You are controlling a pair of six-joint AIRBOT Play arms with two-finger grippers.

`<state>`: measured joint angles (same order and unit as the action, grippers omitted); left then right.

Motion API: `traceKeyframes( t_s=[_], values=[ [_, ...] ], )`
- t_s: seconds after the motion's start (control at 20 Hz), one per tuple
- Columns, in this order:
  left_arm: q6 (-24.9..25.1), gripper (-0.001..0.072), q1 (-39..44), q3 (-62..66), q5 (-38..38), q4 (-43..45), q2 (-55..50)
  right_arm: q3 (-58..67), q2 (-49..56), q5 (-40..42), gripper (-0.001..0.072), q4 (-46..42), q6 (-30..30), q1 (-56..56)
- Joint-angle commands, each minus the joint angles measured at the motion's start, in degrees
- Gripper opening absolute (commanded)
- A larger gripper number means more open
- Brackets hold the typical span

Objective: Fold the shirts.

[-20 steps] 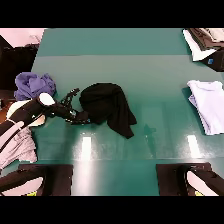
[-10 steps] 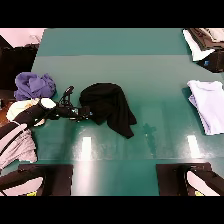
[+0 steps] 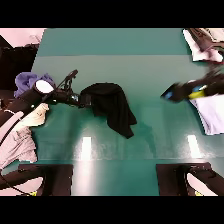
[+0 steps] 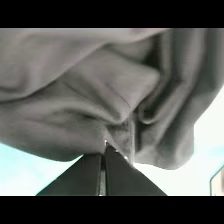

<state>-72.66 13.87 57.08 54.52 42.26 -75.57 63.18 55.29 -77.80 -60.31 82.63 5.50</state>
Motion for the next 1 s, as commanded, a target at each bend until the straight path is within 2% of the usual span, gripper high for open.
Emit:
traceKeyframes(
  t_s=[0.0,0.15,0.4,0.45,0.5,0.55,0.6,0.65,0.85,0.95],
  values=[
    [0.24,0.0024,-0.04,5.49,4.98,2.34,0.46,-15.5,2.1,11.78,0.0508,6.12,0.02,10.16],
    [0.22,0.0024,-0.04,5.75,6.75,2.8,0.46,-19.74,8.85,21.55,0.0508,7.39,0.02,19.5],
    [0.2,0.0025,-0.04,5.75,6.82,2.8,0.46,-14.86,19.67,24.94,0.0506,9.68,0.02,28.24],
    [0.2,0.0024,-0.04,5.75,6.88,2.8,0.46,-13.46,21.22,24.94,0.048,9.51,0.02,28.81],
    [0.2,0.0025,-0.04,5.75,7.17,2.8,0.46,-12.22,22.53,24.87,0.0401,9.07,0.0,29.05],
    [0.2,0.0024,-0.04,5.75,7.63,2.82,0.46,-11.47,23.3,24.9,0.0288,9.05,0.0,29.03],
    [0.2,0.0024,-0.04,5.79,7.98,2.95,0.46,-11.1,23.45,24.92,0.0091,7.98,0.0,28.74],
    [0.15,0.0023,-0.13,6.16,8.46,3.65,0.46,-10.67,23.06,24.52,0.0017,6.01,0.04,28.28],
    [-2.71,0.0023,-0.22,13.46,11.98,13.7,2.45,-10.43,13.77,19.61,0.0016,-5.55,4.44,21.09],
    [-3.89,0.0024,-0.22,18.95,13.51,18.36,5.44,-10.38,6.45,16.96,0.0015,-7.23,4.5,14.38]
  ],
)
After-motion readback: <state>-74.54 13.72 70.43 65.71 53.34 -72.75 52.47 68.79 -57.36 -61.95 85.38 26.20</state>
